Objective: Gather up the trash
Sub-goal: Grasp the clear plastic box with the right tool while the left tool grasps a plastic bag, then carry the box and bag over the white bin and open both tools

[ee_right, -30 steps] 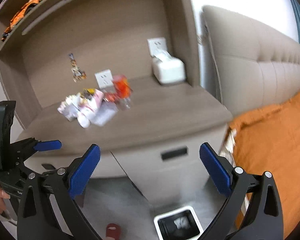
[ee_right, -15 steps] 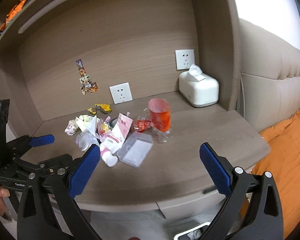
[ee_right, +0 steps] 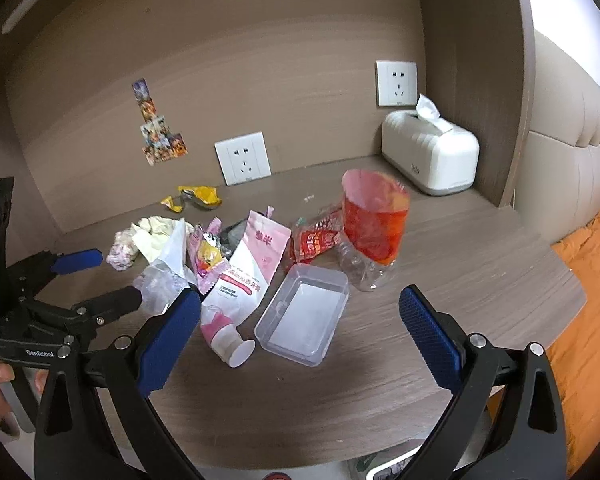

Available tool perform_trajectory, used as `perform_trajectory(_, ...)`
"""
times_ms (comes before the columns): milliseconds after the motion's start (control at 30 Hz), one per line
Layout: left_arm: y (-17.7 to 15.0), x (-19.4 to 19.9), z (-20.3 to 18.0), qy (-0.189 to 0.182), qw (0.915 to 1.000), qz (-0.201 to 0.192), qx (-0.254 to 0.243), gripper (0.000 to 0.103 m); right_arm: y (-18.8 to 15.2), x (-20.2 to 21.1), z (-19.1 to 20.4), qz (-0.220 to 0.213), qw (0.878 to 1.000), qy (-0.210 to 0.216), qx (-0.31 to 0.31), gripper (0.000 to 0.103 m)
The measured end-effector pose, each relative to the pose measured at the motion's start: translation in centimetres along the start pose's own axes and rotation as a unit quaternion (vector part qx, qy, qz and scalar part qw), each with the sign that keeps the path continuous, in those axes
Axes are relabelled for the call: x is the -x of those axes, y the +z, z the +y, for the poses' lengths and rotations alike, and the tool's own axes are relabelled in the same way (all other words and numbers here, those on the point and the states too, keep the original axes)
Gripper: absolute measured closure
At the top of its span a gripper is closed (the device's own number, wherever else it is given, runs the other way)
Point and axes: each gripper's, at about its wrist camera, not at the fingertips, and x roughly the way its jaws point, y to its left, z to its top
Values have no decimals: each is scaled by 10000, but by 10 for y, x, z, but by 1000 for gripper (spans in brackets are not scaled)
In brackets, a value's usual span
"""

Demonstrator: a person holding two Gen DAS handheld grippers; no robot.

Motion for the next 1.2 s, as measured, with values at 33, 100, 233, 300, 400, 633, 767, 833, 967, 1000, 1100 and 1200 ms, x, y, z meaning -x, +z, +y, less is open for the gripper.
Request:
perform_trajectory(33,0,-5,2,-37,10000,12,-70,5,0,-3,1,7,10000,-34,-7,4)
perform_trajectory(100,0,-14,5,-100,9998,58,-147,5,-1,-12,4,67,9999,-96,-22,4)
perform_trajectory(233,-2,-31,9,-207,9993,197,-245,5,-5,-35,6,291,9992,-272,-72,4)
perform_trajectory(300,-3,-40,13,-305,9988,293,-235,7,-9,-49,6,443,9984,-332,-140,4)
perform_trajectory(400,-6,-52,16,-470,9977,436,-202,8,-16,-67,7,665,9964,-504,-147,4)
perform_trajectory(633,-12,-71,18,-665,9954,637,-258,31,-27,-86,6,906,9943,-487,-268,35)
perform_trajectory(767,-13,-76,15,-765,9940,724,-288,47,-27,-85,7,839,9950,-476,-271,39)
perform_trajectory(833,-10,-70,15,-709,9950,651,-263,53,-25,-76,9,695,9963,-451,-239,39)
perform_trajectory(967,-2,-48,17,-673,9961,526,-238,54,-14,-53,15,456,9982,-394,-77,40)
perform_trajectory(1000,-1,-43,18,-678,9962,492,-219,54,-11,-46,16,410,9985,-365,-50,41)
perform_trajectory(1100,6,-21,17,-650,9970,362,-212,54,-1,-28,16,234,9994,-269,-42,41)
perform_trajectory(1200,11,-4,14,-656,9973,262,-199,54,5,-15,13,137,9996,-231,-25,42)
